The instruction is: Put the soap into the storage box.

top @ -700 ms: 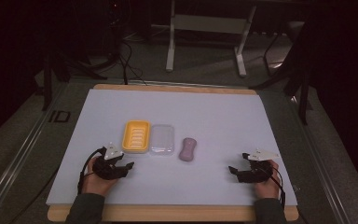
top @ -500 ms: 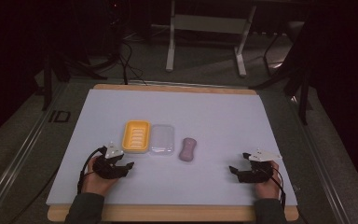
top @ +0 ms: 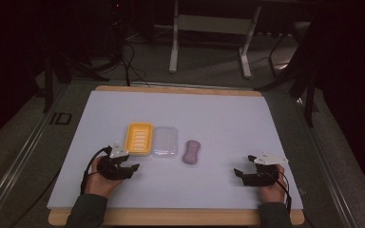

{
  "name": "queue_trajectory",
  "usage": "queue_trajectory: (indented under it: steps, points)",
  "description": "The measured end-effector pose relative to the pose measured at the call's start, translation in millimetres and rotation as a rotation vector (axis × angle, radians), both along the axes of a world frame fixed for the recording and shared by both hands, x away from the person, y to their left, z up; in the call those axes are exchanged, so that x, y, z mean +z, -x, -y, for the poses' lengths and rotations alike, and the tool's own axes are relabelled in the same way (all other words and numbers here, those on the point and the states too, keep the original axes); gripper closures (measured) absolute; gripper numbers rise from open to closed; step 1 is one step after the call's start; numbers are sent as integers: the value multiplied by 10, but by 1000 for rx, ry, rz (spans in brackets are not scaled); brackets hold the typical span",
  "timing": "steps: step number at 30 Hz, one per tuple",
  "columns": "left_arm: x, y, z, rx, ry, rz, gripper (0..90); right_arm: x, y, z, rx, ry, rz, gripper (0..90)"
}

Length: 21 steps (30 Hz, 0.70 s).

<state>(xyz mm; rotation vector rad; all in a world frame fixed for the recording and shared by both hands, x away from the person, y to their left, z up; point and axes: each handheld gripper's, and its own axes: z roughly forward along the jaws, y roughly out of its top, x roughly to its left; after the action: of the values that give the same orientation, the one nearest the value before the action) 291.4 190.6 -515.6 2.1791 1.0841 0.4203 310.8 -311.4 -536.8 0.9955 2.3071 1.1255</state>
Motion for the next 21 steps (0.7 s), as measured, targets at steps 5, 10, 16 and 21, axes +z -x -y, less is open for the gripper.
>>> queue_trajectory:
  steps: [5, 10, 16, 21]
  points:
    - [30, -14, 29, -7, 3, -7, 436, 4, 8, 6, -3, -6, 2, 158]
    - [57, -31, 74, -17, -9, -10, 432, 4, 7, 13, -2, -12, 6, 157]
    - [94, -47, 143, -26, -10, -19, 431, 4, 9, 9, -2, -10, 7, 158]
    - [134, -87, 206, -25, -21, -28, 430, 4, 9, 10, -5, -9, 7, 157]
